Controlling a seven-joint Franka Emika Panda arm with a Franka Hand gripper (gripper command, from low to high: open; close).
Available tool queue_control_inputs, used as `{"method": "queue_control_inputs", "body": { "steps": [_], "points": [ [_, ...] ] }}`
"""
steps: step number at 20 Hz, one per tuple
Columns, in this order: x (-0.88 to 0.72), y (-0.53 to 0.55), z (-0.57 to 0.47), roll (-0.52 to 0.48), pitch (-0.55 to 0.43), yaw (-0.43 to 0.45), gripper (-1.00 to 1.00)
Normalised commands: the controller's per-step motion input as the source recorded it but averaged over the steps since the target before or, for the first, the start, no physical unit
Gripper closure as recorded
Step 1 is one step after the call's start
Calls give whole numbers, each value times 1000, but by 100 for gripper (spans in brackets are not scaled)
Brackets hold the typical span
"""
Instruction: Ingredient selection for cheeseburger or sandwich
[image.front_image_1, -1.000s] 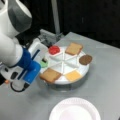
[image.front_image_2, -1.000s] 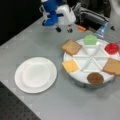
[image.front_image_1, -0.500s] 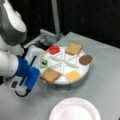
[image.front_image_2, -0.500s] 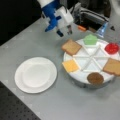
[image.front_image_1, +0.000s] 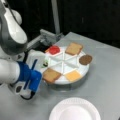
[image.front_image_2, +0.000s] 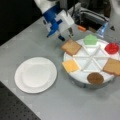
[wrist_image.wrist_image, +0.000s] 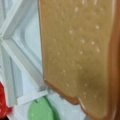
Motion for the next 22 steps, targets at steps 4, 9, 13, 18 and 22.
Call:
{"method": "queue_control_inputs", "body": {
  "steps": [4, 9, 13, 18, 22],
  "points": [
    [244, -420, -159, 435, -37, 252, -100],
    [331, -415, -132, 557, -43, 226, -100],
    [404, -459, -159, 585, -36, 148, -100],
    [453, -427, -186, 538, -15, 155, -100],
    [465, -342, -169, 490, -10, 158, -100]
  ]
}}
